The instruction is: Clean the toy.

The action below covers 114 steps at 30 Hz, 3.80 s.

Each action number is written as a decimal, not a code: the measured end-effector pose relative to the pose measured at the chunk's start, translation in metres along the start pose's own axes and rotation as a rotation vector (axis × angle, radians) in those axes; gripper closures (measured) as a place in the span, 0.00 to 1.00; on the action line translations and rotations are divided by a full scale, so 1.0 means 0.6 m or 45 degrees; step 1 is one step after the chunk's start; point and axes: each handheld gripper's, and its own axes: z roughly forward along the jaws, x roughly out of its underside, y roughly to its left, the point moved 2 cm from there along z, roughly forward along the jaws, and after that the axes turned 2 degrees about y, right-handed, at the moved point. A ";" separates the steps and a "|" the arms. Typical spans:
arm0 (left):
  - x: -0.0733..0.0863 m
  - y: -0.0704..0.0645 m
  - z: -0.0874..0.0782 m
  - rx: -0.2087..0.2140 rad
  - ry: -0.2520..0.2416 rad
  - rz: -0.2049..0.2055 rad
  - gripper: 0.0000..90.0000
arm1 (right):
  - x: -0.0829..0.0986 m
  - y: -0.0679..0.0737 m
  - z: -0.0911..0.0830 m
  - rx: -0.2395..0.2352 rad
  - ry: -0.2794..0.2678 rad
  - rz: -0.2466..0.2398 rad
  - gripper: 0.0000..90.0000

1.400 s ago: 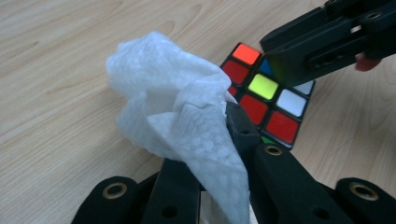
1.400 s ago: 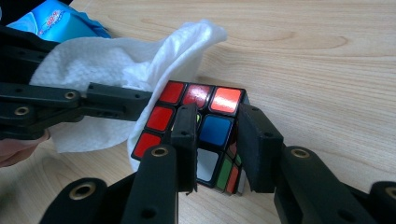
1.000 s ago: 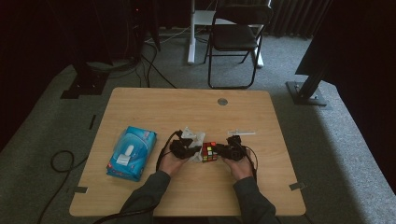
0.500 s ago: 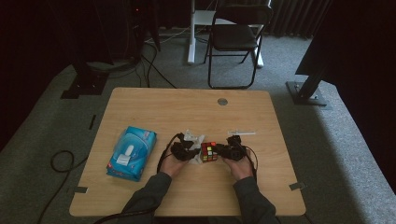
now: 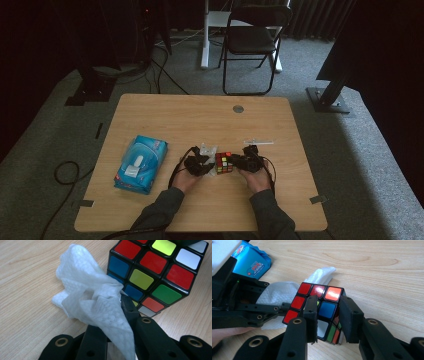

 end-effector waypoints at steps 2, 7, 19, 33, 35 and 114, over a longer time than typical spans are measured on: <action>0.000 0.001 0.000 0.003 0.001 -0.008 0.94 | 0.000 0.000 0.000 0.000 -0.001 0.000 0.77; 0.001 0.000 -0.005 0.027 -0.018 -0.043 0.94 | 0.000 -0.001 0.000 -0.008 -0.002 0.005 0.77; -0.003 -0.002 -0.038 0.040 -0.101 -0.039 0.93 | 0.001 -0.001 0.000 -0.010 -0.004 0.007 0.77; -0.009 -0.017 -0.060 0.128 -0.163 -0.052 0.93 | 0.001 -0.001 0.000 -0.012 -0.004 0.009 0.77; -0.009 -0.018 -0.061 0.132 -0.166 -0.047 0.93 | 0.001 -0.001 0.000 -0.012 -0.004 0.009 0.77; -0.004 -0.025 -0.064 0.188 -0.167 -0.035 0.93 | 0.002 -0.002 0.001 -0.017 -0.004 0.014 0.77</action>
